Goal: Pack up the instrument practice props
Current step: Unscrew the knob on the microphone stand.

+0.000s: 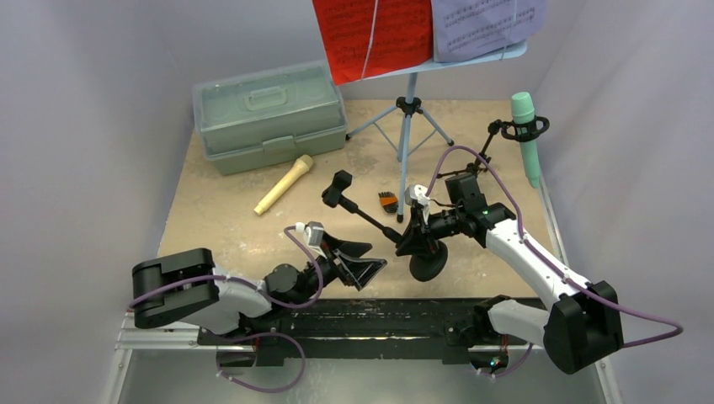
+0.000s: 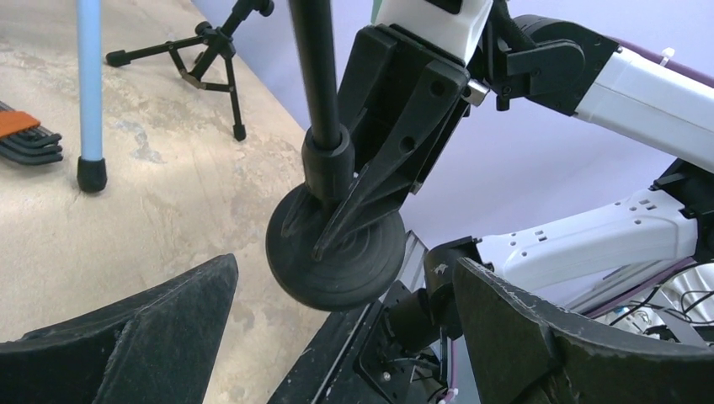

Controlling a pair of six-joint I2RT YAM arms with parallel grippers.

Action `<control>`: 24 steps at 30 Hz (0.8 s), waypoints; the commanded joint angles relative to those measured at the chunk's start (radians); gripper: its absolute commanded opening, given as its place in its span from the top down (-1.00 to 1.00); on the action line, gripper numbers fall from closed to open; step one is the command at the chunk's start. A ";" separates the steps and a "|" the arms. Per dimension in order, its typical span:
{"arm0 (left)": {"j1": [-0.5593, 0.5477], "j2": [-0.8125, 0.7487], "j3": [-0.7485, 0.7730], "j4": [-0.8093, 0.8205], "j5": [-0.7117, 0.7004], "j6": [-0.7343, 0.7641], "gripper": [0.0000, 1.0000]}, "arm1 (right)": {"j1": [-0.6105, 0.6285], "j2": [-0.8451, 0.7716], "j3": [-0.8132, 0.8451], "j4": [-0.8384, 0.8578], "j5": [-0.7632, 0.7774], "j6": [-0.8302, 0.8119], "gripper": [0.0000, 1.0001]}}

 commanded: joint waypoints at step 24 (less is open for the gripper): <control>0.013 0.221 0.214 0.247 -0.108 -0.014 -0.03 | 0.000 -0.001 0.039 0.006 -0.057 -0.021 1.00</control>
